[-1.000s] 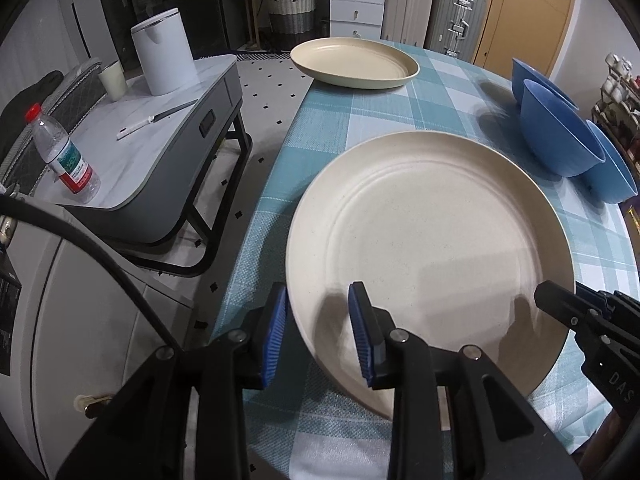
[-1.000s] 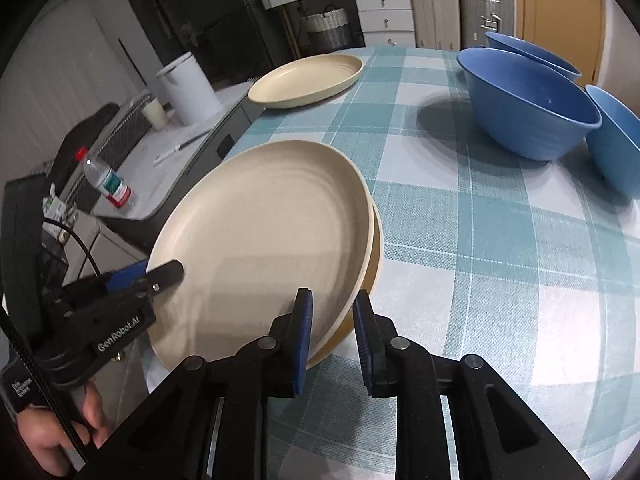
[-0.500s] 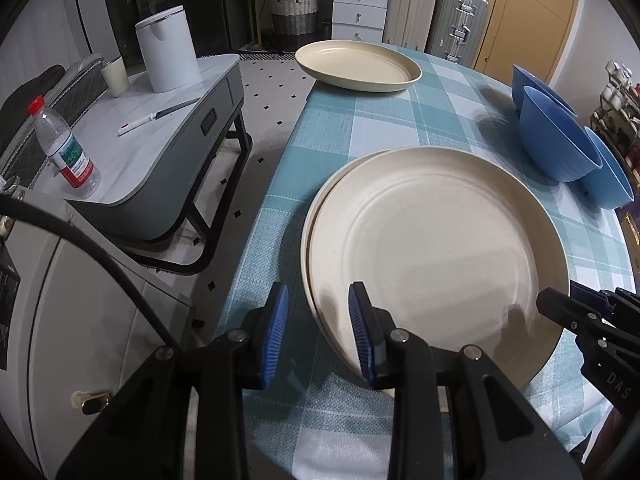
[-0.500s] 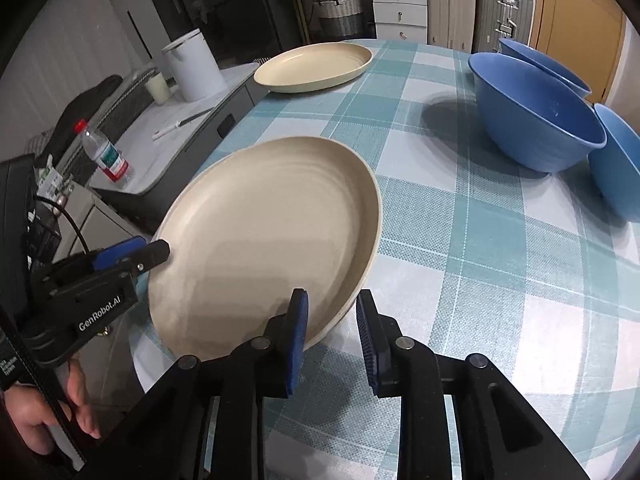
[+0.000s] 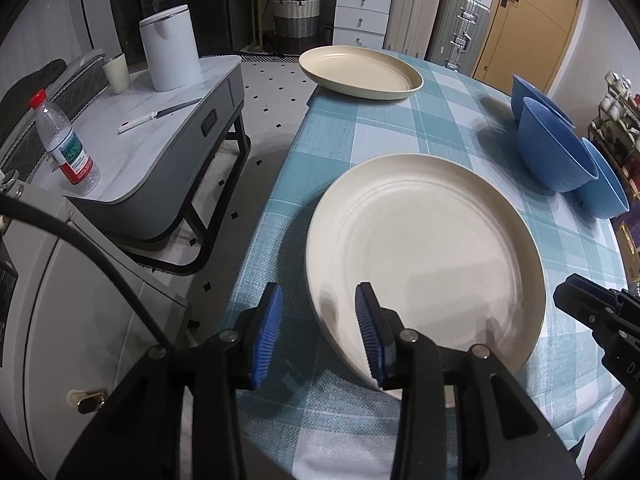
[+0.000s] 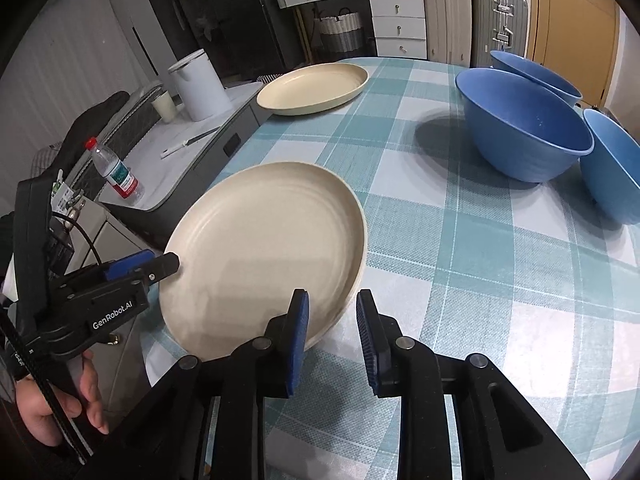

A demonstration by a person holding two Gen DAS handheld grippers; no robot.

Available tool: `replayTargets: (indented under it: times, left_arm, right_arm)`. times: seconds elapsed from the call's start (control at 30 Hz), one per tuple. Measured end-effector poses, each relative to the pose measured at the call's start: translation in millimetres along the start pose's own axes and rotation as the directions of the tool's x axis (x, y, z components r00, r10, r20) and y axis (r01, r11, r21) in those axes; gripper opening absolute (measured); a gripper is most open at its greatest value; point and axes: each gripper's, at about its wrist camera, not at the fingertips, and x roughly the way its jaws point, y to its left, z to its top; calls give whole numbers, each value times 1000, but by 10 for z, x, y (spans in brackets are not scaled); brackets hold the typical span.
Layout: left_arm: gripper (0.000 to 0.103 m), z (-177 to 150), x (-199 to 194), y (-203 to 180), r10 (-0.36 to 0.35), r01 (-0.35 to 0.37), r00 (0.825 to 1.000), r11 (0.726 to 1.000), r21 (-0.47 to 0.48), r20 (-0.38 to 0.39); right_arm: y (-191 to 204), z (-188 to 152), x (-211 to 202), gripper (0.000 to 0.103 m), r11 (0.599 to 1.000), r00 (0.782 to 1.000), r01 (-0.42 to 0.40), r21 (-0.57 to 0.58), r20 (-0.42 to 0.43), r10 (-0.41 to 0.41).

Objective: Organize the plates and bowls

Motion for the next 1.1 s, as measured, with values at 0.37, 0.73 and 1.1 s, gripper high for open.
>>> replayTargets:
  times: [0.37,0.73,1.1]
  left_arm:
    - [46,-41,120,80,-45,44,999,998,-40,-25]
    - [47,-34,268,135,-105,100,993,991,-86,-59]
    - [52,20,351,-27,-126,124,991,991,-52,-42]
  right_arm:
    - [-139,28,68,46,995,998,-63,77,28,61]
    - [-265,60,320,56,984,995,-97,146,16,95]
    - [-255,66,595,47,974,988,-142,176,-29,149]
